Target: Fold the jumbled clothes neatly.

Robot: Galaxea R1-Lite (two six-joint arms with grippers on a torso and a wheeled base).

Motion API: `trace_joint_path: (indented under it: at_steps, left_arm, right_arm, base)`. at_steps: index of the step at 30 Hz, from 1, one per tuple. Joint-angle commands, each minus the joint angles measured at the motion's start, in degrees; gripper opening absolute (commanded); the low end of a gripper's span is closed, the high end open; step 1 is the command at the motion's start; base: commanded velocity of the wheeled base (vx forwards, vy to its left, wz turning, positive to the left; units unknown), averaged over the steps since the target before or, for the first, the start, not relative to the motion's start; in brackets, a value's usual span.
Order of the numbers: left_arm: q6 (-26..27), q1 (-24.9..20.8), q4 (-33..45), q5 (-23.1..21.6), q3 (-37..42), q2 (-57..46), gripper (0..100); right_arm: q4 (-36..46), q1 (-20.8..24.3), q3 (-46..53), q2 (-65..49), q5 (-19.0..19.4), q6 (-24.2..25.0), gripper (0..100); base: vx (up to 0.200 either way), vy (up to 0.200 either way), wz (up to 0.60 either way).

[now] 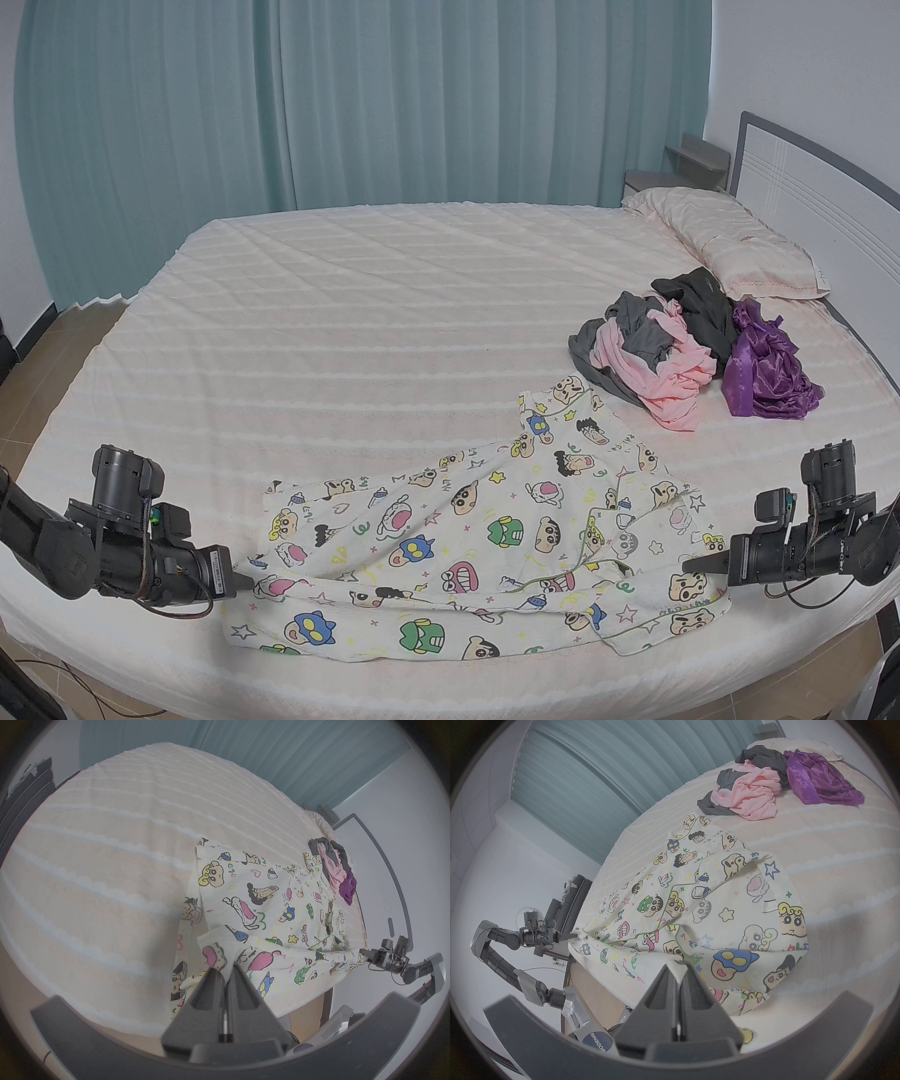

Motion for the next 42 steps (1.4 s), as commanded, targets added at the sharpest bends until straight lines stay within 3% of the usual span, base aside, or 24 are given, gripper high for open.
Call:
trace_joint_path:
  at_steps: [1,2,10,16,20,31,32,42]
  left_arm:
    - [-0.05,-0.02,-2.69,0.16,-2.01,6.34,0]
    - [-0.05,-0.02,-3.22,0.16,-2.18,7.04,100]
    - [-0.14,0.33,-8.4,6.31,-2.01,12.23,100]
    - [-0.23,0.33,-12.71,5.52,-1.22,12.14,100]
    - [-0.05,0.33,-15.52,2.27,-1.13,12.05,100]
    - [1.88,0.06,-16.05,0.25,-0.16,12.58,100]
    - [2.06,0.06,-16.05,0.25,0.01,12.49,0]
    - [2.41,0.42,-15.7,1.13,1.51,11.52,0]
  right_arm:
    - [-0.05,0.28,-1.65,2.35,-0.13,0.05,0]
    - [-0.05,0.28,-1.74,2.62,-0.13,0.05,0]
    - [-0.05,0.37,-2.18,3.49,-0.04,0.05,0]
    - [-0.05,0.28,-2.09,3.58,-0.04,0.05,0]
    - [-0.05,0.28,-2.0,3.67,-0.04,0.05,0]
    - [-0.05,0.28,-2.09,4.55,0.05,0.05,0]
    - [-0.05,0.28,-2.09,4.64,0.05,0.05,0]
    - [-0.05,0.11,-2.27,4.55,-0.04,-0.03,0]
  base:
    - [0.0,0.0,0.0]
    - [0.0,0.0,0.0]
    - [0.0,0.0,0.0]
    - [0.0,0.0,0.0]
    - [0.0,0.0,0.0]
    - [0.0,0.0,0.0]
    - [0.0,0.0,0.0]
    - [0.0,0.0,0.0]
